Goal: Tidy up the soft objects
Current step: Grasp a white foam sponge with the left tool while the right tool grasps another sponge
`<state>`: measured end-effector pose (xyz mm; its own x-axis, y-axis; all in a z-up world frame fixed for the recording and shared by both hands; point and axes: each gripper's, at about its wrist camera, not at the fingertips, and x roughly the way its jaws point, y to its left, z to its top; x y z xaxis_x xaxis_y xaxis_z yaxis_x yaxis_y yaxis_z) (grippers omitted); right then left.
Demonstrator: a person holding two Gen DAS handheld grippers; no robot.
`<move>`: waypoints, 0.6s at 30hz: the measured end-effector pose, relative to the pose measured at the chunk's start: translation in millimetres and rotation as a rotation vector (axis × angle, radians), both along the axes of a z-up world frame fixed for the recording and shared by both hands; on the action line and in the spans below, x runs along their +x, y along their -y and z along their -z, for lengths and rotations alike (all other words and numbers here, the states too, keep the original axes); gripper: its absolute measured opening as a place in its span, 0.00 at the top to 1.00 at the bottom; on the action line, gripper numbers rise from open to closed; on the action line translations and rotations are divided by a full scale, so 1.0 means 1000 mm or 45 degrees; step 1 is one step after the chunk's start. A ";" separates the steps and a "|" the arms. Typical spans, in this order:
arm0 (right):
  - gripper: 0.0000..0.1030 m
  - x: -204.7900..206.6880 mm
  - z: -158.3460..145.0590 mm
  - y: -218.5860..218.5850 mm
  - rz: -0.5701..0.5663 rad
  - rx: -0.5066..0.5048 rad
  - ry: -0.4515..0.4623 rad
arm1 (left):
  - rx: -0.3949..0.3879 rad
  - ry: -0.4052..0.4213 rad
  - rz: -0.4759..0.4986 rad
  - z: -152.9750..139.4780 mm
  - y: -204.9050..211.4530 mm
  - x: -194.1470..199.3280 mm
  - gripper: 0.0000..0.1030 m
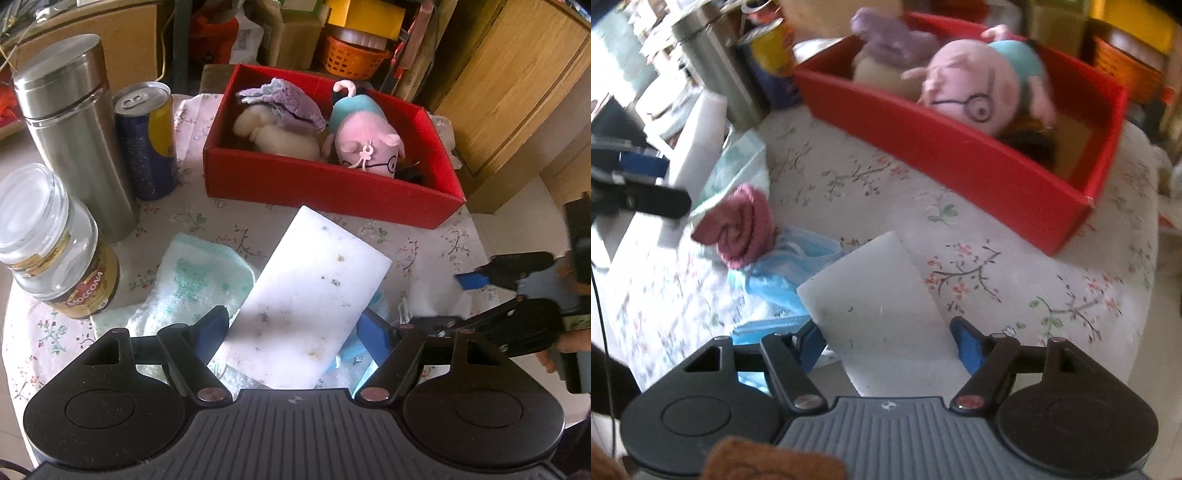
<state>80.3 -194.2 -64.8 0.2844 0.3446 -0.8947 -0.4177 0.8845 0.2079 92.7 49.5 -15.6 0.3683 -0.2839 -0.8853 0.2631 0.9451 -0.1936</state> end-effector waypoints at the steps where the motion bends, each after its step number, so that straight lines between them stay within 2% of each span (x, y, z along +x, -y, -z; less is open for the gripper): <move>1: 0.59 -0.001 -0.003 0.002 0.028 0.006 0.007 | 0.009 -0.001 0.003 0.001 0.002 0.000 0.28; 11: 0.59 -0.009 -0.035 0.007 0.253 0.060 0.080 | 0.069 0.037 -0.001 -0.002 0.015 0.001 0.28; 18: 0.59 -0.016 -0.052 0.009 0.329 0.079 0.112 | 0.091 0.074 -0.006 -0.009 0.025 0.004 0.29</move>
<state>64.6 -202.8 -13.2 0.4457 0.3040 -0.8420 -0.1990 0.9507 0.2379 96.8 24.6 -6.6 0.4207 -0.2190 -0.8804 0.2671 0.9573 -0.1105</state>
